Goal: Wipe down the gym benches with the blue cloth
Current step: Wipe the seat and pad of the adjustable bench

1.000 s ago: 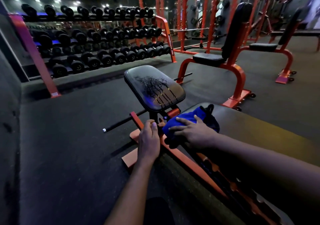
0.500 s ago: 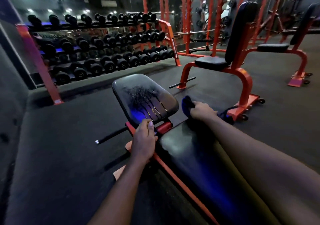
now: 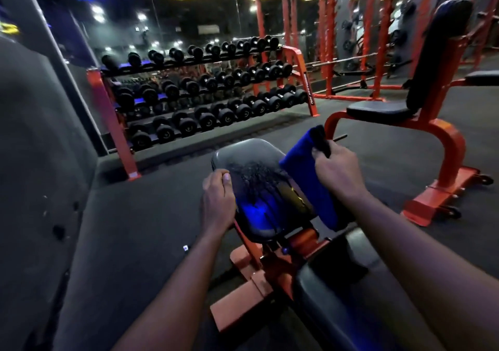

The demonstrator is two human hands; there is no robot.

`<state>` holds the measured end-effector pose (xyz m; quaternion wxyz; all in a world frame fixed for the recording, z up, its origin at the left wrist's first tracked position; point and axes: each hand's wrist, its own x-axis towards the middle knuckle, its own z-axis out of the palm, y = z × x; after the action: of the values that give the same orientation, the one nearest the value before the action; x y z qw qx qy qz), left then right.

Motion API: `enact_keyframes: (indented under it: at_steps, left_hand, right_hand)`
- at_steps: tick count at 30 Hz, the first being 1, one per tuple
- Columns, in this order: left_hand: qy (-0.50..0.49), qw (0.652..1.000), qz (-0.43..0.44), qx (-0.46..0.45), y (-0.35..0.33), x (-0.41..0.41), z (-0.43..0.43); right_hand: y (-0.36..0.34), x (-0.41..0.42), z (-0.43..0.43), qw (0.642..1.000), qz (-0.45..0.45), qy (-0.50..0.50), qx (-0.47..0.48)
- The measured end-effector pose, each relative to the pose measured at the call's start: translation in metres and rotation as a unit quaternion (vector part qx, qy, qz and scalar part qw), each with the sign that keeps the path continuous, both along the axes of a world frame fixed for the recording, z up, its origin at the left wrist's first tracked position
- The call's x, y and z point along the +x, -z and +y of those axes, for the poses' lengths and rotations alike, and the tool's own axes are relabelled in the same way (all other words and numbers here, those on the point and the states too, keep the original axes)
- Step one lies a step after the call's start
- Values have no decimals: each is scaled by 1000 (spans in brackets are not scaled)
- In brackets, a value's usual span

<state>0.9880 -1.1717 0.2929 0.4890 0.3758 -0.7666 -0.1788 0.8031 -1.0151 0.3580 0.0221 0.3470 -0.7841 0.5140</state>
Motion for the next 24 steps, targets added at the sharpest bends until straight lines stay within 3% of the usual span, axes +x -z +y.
enact_keyframes:
  at_steps: [3,7,10,13,16,24]
  left_hand:
    - [32,999,0,11,-12,0,-62]
    - [130,986,-85,67,-26,-12,-128]
    - [152,984,-89,33,-19,-17,-157]
    - [152,986,-67,8,-6,-15,-171]
    - [161,985,-66,-4,-2,-13,-184]
    - [141,985,-103,-14,-12,-11,-186]
  right_hand:
    - [-7,18,-22,996,4,89,-15]
    - [-9,57,-59,974,113,186,-63]
    - [-1,86,-98,980,165,94,65]
    - [29,108,-128,938,225,-14,265]
    - [38,108,-141,916,279,1,290]
    - [27,91,-142,897,270,-94,338]
